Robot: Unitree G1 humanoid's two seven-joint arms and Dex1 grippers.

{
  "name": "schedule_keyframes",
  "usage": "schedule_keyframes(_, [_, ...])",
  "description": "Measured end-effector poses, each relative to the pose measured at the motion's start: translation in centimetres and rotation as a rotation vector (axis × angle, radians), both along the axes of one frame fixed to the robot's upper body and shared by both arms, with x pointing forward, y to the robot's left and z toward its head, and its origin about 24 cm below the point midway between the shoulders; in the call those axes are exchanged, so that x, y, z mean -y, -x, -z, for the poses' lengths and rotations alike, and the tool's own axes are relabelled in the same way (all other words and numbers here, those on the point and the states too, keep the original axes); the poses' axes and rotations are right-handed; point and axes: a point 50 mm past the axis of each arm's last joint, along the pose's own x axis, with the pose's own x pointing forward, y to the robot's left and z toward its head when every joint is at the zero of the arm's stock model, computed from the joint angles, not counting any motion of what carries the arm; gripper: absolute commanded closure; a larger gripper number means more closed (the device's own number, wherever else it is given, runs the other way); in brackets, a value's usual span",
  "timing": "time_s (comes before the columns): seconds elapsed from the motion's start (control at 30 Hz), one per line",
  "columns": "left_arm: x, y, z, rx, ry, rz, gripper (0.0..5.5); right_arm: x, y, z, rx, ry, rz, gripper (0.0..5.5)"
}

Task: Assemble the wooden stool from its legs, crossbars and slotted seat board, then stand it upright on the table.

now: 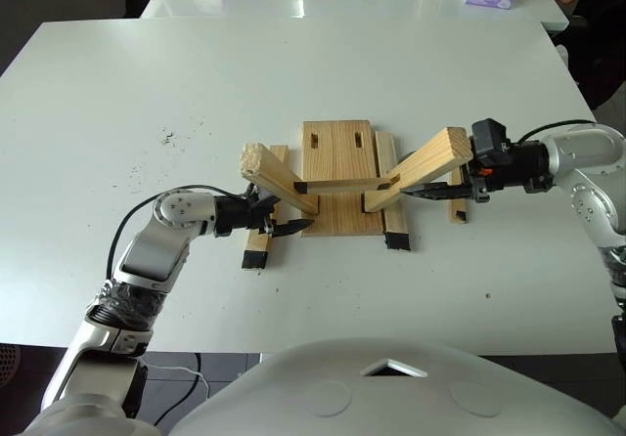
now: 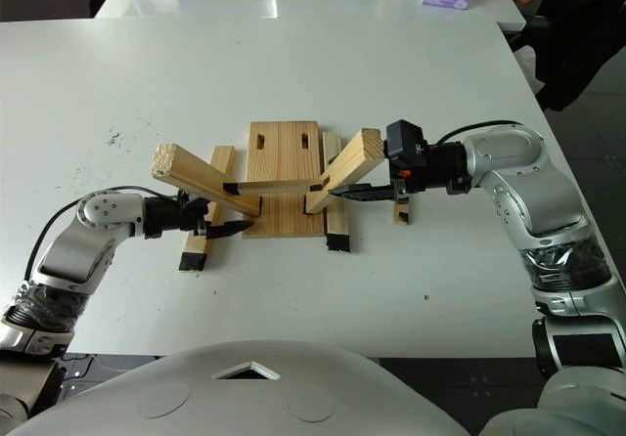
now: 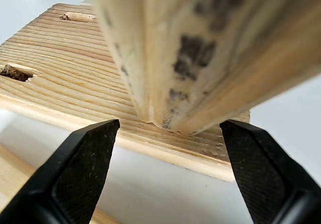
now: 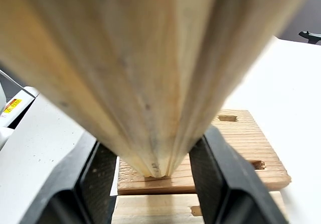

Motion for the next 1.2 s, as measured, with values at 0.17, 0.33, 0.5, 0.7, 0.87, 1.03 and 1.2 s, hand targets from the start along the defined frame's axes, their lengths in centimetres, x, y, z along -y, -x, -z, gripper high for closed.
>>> schedule_keyframes(0.17, [0.0, -0.1, 0.2, -0.003, -0.011, -0.017, 1.77, -0.1, -0.1, 0.1, 0.003, 0.011, -0.002, 3.47])
schedule_keyframes(0.33, [0.1, -0.1, 0.4, -0.012, -0.008, -0.038, 1.77, -0.1, -0.2, 0.4, 0.007, 0.006, -0.006, 3.47])
schedule_keyframes(0.5, [0.2, -0.2, 0.7, -0.028, -0.007, -0.06, 1.77, 0.0, -0.4, 0.9, -0.015, -0.008, 0.005, 3.47])
schedule_keyframes(0.7, [0.2, -0.4, 0.7, -0.025, -0.006, -0.08, 1.77, 0.0, -0.5, 1.0, -0.06, -0.02, 0.024, 3.47])
schedule_keyframes(0.87, [0.3, -0.4, 0.6, -0.014, -0.005, -0.09, 1.77, 0.0, -0.9, 0.9, -0.1, -0.014, 0.044, 3.47])
schedule_keyframes(1.03, [0.3, -0.1, 0.0, 0.011, -0.013, -0.069, 1.77, 0.2, -0.8, 0.8, -0.096, 0.007, 0.037, 3.47])
schedule_keyframes(1.2, [0.1, 1.4, -0.4, 0.001, -0.029, -0.003, 1.77, 0.0, 0.6, 0.3, -0.061, 0.05, 0.003, 3.47])
